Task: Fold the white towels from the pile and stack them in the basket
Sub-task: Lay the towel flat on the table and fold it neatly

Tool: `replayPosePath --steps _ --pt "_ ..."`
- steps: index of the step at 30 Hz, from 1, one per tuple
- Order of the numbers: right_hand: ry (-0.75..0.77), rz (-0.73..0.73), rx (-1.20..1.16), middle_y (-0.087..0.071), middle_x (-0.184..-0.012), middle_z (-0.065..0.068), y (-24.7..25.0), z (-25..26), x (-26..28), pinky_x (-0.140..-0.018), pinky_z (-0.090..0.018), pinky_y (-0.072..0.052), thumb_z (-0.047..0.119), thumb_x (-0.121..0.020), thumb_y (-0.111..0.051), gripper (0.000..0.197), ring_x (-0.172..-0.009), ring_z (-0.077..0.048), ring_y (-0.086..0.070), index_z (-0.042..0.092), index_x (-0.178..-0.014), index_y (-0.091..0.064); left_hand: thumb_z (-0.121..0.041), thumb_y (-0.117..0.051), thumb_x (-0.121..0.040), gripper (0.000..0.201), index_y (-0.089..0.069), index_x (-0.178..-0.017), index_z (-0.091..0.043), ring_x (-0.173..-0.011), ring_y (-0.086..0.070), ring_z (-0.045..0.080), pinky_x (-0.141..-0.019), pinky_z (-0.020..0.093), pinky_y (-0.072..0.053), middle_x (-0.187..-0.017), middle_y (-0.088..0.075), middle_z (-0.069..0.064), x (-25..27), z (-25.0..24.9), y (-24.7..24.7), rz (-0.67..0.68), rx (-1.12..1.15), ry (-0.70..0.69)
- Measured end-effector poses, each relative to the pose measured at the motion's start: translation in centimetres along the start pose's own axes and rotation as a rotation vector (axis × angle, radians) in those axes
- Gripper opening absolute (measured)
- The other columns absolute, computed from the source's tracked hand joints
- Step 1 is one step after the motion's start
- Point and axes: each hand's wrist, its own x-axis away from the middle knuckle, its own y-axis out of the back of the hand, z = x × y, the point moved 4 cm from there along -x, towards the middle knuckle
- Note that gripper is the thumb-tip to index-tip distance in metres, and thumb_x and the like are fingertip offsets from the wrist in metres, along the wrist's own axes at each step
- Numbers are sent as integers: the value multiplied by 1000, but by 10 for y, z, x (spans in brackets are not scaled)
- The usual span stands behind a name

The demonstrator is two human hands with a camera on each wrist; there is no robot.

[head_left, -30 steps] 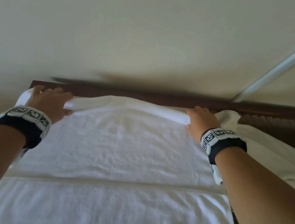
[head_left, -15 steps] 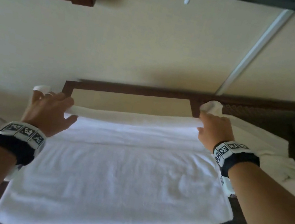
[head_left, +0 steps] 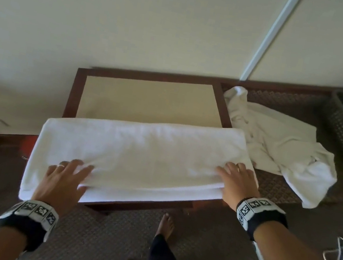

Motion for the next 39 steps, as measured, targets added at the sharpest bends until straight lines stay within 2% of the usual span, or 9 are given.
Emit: replayPosePath --steps 3,7,11,17,22,25,28,31,39 --pt "-57 -39 -238 -61 -128 1 4 -8 7 -93 -41 -51 7 -88 -55 42 -112 -25 -58 23 -126 -63 -14 -66 -80 38 -70 -118 -13 -98 -66 45 -73 59 -58 -122 -65 16 5 -3 7 -138 131 -73" --pt "-13 -223 -291 -66 -126 -10 -12 -20 35 -86 -48 -57 -7 -76 -68 48 -111 -32 -64 12 -120 -67 -28 -43 -94 48 -62 -135 -11 -119 -61 43 -84 59 -58 -141 -57 17 36 2 -9 -240 204 -206" --pt "6 -33 -175 -35 -156 -9 -46 -17 49 -109 -49 -41 3 -81 -65 68 -139 -32 -40 16 -144 -44 -49 -22 -105 58 -50 -146 -20 -137 -47 42 -96 67 -47 -154 -45 13 55 -1 -34 -100 101 -188" --pt "-25 81 -154 -4 -165 -1 -28 -7 22 -120 -48 -20 17 -97 -40 62 -151 -25 -11 23 -154 -17 -52 -30 -92 68 -35 -155 -27 -135 -45 51 -88 73 -47 -159 -36 14 24 9 -25 114 -1 -10" --pt "-134 77 -326 -45 -147 4 -6 -15 12 -99 -43 -47 35 -99 -33 41 -126 -21 -46 20 -126 -59 -87 -2 -81 95 -13 -160 -36 -150 -22 42 -108 63 -37 -169 -8 6 14 7 -18 151 46 219" --pt "-251 -57 -340 -59 -103 -7 -1 -30 0 -75 -41 -53 36 -95 -33 40 -95 -25 -56 10 -93 -63 -86 -8 -84 95 -42 -145 -22 -138 -40 42 -97 64 -47 -158 -32 15 4 -16 -2 135 91 233" --pt "-378 -111 -300 -53 -117 -11 -5 -48 -12 -78 -44 -54 38 -95 -51 33 -108 -30 -51 12 -114 -58 -75 -25 -90 80 -56 -125 -11 -123 -54 40 -90 60 -52 -139 -51 18 -13 -50 5 65 112 95" --pt "-479 -4 -453 -47 -132 -14 -23 -63 -23 -82 -44 -54 42 -91 -59 60 -112 -34 -54 14 -139 -38 -70 -30 -91 78 -54 -136 -12 -129 -53 37 -96 55 -51 -146 -50 16 -32 -86 1 47 110 -36" --pt "-545 238 -922 -66 -122 -8 -58 -103 -53 -93 -42 -54 55 -72 -76 74 -105 -28 -65 11 -128 -56 -73 -39 -81 77 -52 -138 -22 -133 -44 39 -98 61 -43 -147 -44 13 -64 -128 -6 151 87 61"
